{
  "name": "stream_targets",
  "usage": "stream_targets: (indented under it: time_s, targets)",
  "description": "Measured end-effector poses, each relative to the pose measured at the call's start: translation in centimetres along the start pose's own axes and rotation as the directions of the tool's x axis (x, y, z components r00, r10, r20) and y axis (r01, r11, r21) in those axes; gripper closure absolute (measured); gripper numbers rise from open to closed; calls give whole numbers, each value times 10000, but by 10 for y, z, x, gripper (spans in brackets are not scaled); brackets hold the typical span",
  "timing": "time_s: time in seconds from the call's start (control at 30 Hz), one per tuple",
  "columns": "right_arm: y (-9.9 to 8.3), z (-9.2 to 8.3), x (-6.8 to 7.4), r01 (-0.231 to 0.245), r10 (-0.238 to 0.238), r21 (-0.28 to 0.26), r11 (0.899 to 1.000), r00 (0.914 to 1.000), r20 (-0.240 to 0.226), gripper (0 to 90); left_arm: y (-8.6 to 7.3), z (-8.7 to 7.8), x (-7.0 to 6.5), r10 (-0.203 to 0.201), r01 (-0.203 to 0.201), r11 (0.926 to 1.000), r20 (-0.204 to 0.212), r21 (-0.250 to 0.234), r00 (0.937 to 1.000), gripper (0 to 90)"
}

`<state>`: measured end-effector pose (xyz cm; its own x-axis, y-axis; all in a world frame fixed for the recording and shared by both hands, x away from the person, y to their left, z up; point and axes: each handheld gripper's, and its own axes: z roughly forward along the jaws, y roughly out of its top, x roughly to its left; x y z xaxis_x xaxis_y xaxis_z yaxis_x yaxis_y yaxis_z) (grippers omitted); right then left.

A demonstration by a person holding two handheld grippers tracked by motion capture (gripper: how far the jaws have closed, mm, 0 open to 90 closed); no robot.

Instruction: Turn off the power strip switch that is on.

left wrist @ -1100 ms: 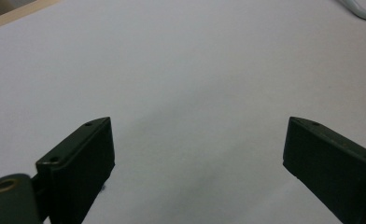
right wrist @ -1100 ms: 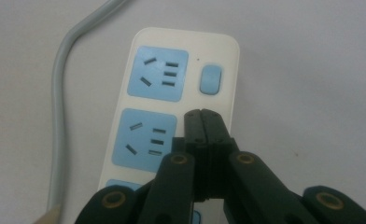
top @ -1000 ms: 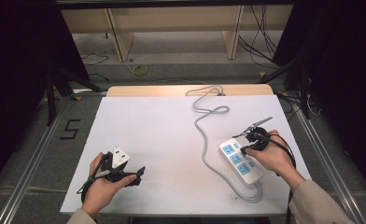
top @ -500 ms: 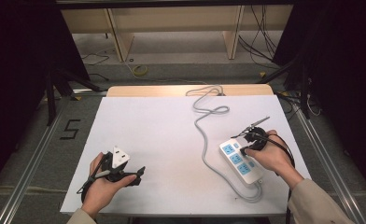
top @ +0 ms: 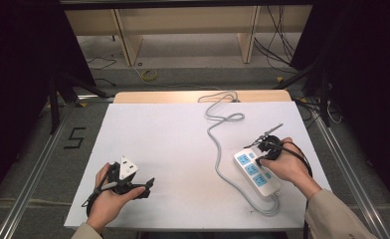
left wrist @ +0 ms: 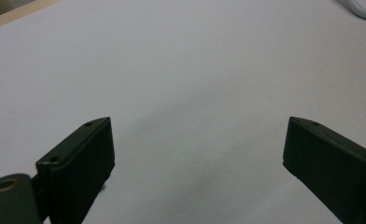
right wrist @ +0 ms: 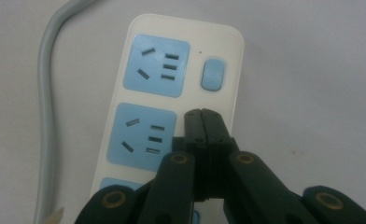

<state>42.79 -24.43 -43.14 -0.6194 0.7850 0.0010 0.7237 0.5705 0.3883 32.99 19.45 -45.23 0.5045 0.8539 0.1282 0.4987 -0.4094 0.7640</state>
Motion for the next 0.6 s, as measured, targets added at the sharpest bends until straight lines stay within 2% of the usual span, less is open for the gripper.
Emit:
stream_targets:
  time_s: [0.2,0.33,0.43,0.6]
  targets:
    - [3,0,4,145,-149,194,9997,9997,217,900,-1,0,0,-3,3,10000,-4,0,10000,86]
    - [4,1,4,49,-55,233,9997,9996,280,900,-1,0,0,2,-2,10000,-16,-7,10000,86]
    - [4,1,4,227,-237,284,9993,9991,364,900,-1,0,-1,-24,24,10000,4,-4,10000,86]
    - [6,1,5,82,-96,422,9991,9994,344,900,0,0,-1,-28,28,10000,-4,-6,10000,86]
